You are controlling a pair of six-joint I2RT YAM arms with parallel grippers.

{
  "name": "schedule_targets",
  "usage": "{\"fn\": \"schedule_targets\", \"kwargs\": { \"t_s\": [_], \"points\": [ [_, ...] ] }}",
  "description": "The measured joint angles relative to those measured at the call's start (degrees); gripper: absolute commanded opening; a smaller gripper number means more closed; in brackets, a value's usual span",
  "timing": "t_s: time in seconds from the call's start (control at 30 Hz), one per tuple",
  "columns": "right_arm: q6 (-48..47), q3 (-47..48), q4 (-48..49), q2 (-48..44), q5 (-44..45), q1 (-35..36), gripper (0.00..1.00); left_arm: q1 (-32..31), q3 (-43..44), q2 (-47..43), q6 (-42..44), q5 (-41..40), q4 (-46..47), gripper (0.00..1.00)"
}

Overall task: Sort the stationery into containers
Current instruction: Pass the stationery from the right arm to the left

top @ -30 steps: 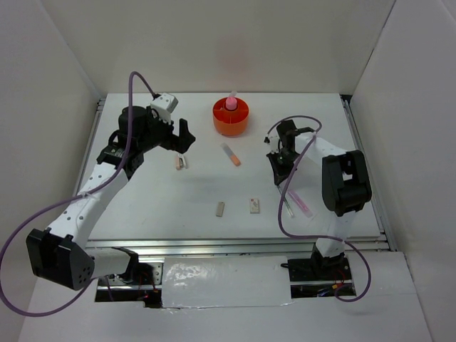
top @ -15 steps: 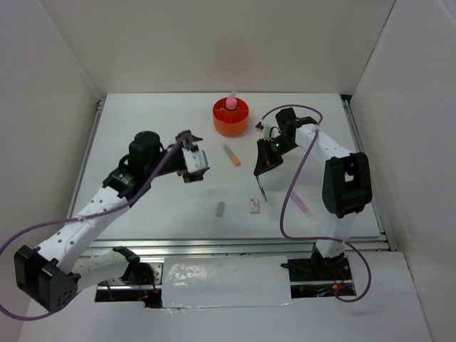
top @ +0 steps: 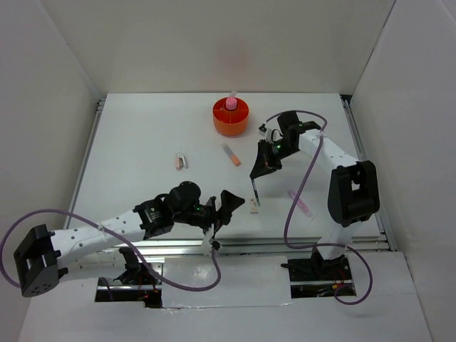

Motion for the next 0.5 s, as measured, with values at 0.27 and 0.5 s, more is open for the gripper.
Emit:
{"fn": "schedule_targets", "kwargs": {
  "t_s": [0.27,0.5],
  "points": [
    [5.86,-0.13,1.6,-0.17,2.27,0.09,0.0,-6.21,5.73,10.56,3.96,-1.46,-0.13,0.78],
    [8.79,-1.73,3.08,-0.24,0.66,-0.28,0.0,-7.78,10.51,16.55,3.56,-4.2,-0.02,0.72]
  ]
}}
